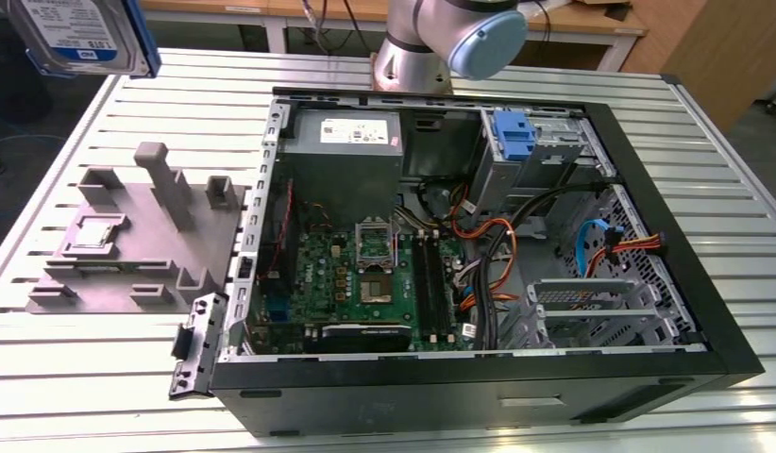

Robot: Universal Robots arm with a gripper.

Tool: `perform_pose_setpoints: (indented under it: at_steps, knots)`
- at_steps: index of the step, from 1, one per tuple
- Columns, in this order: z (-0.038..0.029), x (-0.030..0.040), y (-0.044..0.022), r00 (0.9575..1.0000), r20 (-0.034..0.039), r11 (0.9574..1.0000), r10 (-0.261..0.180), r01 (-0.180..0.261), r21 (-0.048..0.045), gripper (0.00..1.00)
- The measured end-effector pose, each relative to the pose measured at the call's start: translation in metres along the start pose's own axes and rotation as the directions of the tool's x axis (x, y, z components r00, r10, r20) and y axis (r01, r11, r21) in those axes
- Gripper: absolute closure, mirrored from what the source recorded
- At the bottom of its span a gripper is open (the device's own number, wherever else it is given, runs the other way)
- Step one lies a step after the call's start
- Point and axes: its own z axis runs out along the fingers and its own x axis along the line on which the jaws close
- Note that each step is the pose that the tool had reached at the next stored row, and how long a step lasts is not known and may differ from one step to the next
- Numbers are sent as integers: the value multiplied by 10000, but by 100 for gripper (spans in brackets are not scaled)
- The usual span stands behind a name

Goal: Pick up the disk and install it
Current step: 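Pick up the disk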

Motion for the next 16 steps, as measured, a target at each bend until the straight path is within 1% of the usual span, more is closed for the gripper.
perform_pose_setpoints:
  at_steps: [10, 13, 16]
  knots:
    - [-2, 0, -127, 10000, 1, 10000, 0, 0, 1, 63]
    - [-3, 2, -136, 10000, 0, 10000, 1, -1, 0, 63]
    - [-3, 29, -137, 10000, 0, 10000, 0, 0, 1, 63]
